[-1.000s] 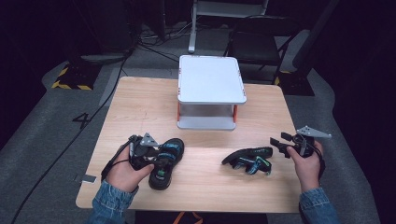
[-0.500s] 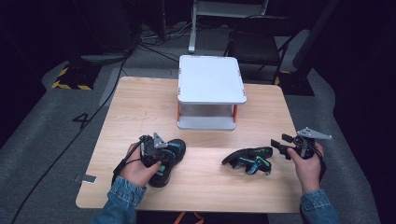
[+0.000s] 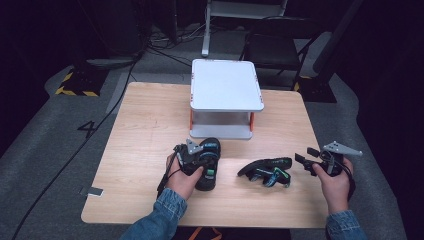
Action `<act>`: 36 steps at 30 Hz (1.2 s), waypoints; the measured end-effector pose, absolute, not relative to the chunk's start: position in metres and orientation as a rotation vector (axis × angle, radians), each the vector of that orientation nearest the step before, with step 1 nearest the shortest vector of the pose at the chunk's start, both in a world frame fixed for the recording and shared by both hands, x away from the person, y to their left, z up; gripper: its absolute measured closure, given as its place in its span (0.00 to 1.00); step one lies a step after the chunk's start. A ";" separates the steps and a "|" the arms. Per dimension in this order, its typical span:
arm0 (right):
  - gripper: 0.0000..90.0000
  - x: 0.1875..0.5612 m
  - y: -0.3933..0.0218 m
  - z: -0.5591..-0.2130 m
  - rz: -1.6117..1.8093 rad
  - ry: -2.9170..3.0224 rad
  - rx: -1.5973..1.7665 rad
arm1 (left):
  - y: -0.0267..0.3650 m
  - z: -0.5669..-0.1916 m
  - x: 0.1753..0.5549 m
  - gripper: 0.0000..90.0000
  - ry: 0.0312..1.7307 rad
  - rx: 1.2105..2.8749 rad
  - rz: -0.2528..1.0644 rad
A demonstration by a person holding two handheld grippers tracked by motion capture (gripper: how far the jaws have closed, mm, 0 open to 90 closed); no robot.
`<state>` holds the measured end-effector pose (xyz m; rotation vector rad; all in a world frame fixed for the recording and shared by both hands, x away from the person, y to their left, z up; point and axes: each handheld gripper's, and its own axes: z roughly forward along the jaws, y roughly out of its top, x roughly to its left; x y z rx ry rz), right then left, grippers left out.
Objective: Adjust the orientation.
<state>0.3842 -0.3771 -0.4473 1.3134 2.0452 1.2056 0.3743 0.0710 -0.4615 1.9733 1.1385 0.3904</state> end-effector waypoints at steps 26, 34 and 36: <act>0.41 0.369 -0.341 -0.420 1.238 2.228 1.096 | 0.113 -0.430 0.365 0.30 1.043 1.996 0.433; 0.53 0.358 -0.320 -0.411 1.202 2.432 0.902 | 0.148 -0.429 0.377 0.30 1.167 1.971 0.486; 0.54 0.357 -0.313 -0.415 1.152 2.499 0.853 | 0.153 -0.429 0.378 0.30 1.181 1.968 0.489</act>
